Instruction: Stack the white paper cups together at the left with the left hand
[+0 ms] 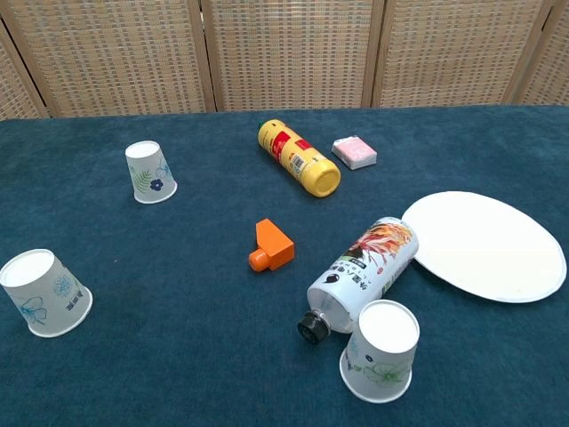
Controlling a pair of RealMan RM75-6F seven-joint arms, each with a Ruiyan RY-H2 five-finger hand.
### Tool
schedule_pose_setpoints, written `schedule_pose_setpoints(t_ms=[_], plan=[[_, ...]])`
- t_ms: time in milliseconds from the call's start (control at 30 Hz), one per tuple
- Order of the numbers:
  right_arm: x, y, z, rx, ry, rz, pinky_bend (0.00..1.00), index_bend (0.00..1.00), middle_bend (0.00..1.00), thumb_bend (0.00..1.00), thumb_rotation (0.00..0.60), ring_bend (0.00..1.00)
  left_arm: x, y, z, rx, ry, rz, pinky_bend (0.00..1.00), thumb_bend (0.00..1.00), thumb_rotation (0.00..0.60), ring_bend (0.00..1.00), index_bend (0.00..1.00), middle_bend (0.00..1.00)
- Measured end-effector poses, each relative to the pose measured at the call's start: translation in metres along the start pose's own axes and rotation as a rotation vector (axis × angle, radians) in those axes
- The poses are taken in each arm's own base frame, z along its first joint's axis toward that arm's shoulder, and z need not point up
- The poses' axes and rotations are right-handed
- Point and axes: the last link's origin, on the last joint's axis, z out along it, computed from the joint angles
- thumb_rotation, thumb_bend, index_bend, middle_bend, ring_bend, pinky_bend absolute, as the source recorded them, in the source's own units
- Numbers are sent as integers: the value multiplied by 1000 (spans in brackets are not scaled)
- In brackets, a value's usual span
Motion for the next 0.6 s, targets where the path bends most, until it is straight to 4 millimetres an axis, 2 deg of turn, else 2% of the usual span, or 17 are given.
schedule_pose_setpoints(t_ms=[400,467,600], plan=[[-1,-1,1,0,1,-11,0,0,0,0,600,0,-3,-3,6,18,-23,-1,0,0,600,0,0,0],[-1,-1,1,-1,0,-10,0,0,0,0,600,0,-5,-3,14,10,-29,0,0,0,600,0,0,0],[-3,0,5,-11,-6,-14,0,0,0,0,600,0,-9,-1,51,-26,-54,5,0,0,600,0,0,0]])
